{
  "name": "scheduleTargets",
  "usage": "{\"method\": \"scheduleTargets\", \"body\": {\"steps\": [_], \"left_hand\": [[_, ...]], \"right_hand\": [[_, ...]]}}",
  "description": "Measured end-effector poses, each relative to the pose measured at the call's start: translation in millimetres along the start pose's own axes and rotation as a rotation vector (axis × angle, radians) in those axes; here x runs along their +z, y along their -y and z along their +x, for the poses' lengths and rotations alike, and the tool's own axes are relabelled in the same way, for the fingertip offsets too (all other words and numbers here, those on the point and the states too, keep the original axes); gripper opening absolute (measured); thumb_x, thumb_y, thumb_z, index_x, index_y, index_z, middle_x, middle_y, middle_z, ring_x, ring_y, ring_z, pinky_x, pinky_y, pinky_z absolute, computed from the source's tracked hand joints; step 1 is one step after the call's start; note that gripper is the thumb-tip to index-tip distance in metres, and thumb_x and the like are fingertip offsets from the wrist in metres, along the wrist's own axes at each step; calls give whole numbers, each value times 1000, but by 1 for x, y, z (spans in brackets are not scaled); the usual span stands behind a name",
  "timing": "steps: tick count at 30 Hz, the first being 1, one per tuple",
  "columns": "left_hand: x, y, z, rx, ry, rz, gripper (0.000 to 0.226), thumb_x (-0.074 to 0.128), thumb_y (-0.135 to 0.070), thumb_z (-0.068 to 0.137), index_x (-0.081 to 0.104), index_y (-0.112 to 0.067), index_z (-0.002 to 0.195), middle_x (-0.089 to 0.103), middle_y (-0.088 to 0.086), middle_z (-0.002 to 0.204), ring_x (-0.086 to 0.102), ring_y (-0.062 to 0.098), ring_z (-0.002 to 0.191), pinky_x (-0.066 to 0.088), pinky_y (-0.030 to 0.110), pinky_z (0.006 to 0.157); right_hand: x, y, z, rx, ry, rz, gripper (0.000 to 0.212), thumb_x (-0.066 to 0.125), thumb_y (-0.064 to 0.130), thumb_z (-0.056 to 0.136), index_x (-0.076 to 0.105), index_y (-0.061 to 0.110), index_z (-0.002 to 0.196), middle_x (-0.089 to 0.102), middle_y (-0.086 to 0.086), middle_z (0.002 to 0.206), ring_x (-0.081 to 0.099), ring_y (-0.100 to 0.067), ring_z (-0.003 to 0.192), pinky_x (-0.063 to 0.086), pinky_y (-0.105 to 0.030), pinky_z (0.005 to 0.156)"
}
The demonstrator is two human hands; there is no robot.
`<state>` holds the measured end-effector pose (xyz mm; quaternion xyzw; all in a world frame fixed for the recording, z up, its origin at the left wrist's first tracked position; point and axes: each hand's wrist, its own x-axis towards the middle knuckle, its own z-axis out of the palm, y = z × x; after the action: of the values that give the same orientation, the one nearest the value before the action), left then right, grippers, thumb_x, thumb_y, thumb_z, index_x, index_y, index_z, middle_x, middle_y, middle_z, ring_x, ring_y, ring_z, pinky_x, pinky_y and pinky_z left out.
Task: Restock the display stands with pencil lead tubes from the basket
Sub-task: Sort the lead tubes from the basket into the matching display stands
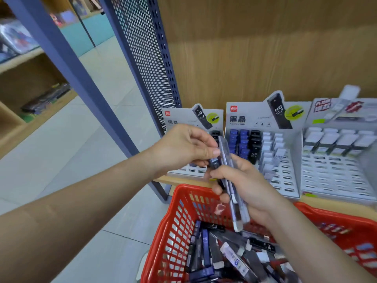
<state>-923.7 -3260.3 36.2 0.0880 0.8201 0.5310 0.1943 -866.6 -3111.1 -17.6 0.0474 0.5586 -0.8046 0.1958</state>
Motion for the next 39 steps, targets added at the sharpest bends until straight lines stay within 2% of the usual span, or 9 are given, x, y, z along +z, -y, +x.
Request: {"method": "scheduleTargets", "body": {"steps": [5,8,11,14,17,23,28,32,39], "left_hand": [[-11,-22,-42,35,-50,-4,18,76,1,74,71,-3,91,68,9,72,65,11,63,53,19,62],[-12,-33,-66,71,-53,143,18,80,-8,72,74,-13,88,67,10,80,62,13,71,53,24,70],[-10,-36,-80,84,-90,253,17,77,-24,74,73,-10,83,68,13,69,62,14,61,55,29,65],[-13,-29,-84,57,-169,382,21,72,-34,79,72,-14,79,68,5,63,59,8,52,51,24,57],[-25,-21,-75,54,-284,496,12,68,-29,86,70,-22,77,65,-9,59,55,-1,51,44,16,55],[-51,6,-13,69,-461,558,15,59,-16,93,73,-15,98,66,-10,75,58,12,72,51,28,80],[-59,41,37,64,-435,727,18,57,-16,94,73,-12,100,70,0,89,60,19,85,46,27,77],[-55,69,60,40,-400,748,18,57,-19,94,73,-14,100,71,2,103,61,21,95,45,27,82],[-54,85,76,117,-392,810,19,54,-19,96,72,-13,99,69,3,100,59,23,92,38,24,72]], "right_hand": [[1,19,-26,26,-68,177,14,64,-1,87,60,10,95,61,-6,70,51,-15,45,37,-20,34],[6,23,-41,54,-68,256,15,68,5,82,63,10,95,64,-11,70,47,-11,39,36,-19,33],[14,19,-52,91,-80,224,14,66,17,91,59,10,101,64,-12,65,45,-11,38,36,-18,33],[22,12,-55,112,-118,181,34,67,38,89,57,8,103,60,-9,60,47,-13,41,40,-21,37],[23,8,-51,151,-181,219,46,67,47,87,59,6,107,56,-5,55,48,-15,42,42,-23,38],[15,0,-27,294,-160,487,28,59,36,96,56,8,95,50,-10,54,48,-21,42,43,-25,39],[15,-5,-7,321,-97,521,20,47,16,94,50,7,76,49,-11,54,50,-23,43,45,-24,40],[14,-11,1,310,-68,520,13,49,10,96,54,0,89,58,-16,64,57,-21,43,48,-24,39],[8,-16,11,285,-105,537,18,55,10,95,65,-5,92,65,-15,66,62,-19,48,56,-25,46]]}}
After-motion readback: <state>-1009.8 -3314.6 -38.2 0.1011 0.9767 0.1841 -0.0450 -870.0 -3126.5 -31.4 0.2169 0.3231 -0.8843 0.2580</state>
